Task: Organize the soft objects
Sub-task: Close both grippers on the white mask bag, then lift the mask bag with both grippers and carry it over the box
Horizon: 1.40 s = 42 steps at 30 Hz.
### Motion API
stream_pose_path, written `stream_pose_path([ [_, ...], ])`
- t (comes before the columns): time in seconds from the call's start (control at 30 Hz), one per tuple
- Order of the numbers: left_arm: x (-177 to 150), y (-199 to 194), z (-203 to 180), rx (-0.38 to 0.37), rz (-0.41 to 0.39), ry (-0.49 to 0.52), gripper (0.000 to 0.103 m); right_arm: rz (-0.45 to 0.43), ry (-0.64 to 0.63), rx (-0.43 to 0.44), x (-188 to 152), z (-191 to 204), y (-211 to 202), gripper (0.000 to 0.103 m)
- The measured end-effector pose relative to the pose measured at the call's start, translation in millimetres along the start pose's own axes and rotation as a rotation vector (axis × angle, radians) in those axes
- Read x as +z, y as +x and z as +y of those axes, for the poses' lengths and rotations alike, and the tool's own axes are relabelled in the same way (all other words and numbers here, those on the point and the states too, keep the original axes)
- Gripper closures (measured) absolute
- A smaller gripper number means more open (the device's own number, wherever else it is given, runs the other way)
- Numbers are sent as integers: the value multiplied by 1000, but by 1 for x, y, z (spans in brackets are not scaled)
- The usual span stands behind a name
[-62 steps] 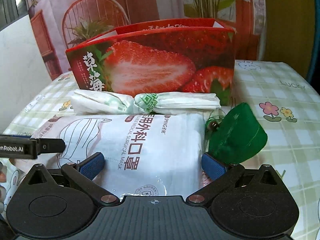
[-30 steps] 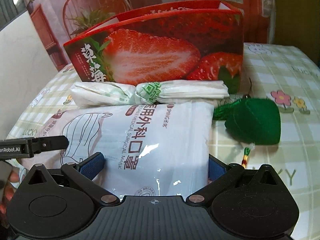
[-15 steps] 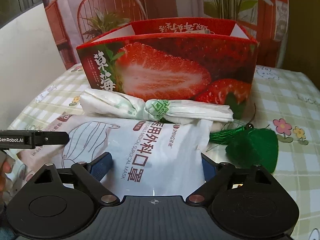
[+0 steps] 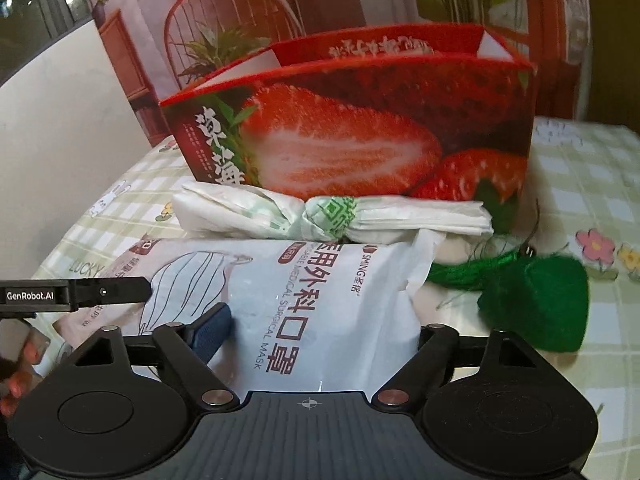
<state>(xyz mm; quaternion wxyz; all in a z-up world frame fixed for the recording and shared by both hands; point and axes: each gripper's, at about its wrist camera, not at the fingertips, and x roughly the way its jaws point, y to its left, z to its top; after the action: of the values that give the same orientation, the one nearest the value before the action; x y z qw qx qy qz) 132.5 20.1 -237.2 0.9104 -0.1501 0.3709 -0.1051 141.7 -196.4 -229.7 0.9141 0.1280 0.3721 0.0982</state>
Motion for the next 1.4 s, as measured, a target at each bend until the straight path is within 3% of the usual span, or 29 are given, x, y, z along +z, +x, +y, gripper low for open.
stream_pose_path([
  [0.3,7,-19,5,-36,-62,-35,39,-53,-51,26,13,3,-27,47],
  [0.47,13,-35,-1,-43,-101,0,39,-74,-86,45,21,8,-42,48],
  [0.73,6,-43,-7,-35,-80,44,39,-4,-83,55,16,9,-46,47],
  [0.93,15,-54,-13,-56,-115,83,39,-40,-126,59,14,11,-62,48],
  [1.17,53,-74,-24,-93,-201,135,39,-104,-336,30,38,21,-85,56],
  [1.23,68,-78,-32,-99,-230,160,39,-126,-408,3,49,24,-92,63],
  [1.4,104,-77,-56,-92,-309,240,39,-234,-555,-101,78,30,-103,70],
])
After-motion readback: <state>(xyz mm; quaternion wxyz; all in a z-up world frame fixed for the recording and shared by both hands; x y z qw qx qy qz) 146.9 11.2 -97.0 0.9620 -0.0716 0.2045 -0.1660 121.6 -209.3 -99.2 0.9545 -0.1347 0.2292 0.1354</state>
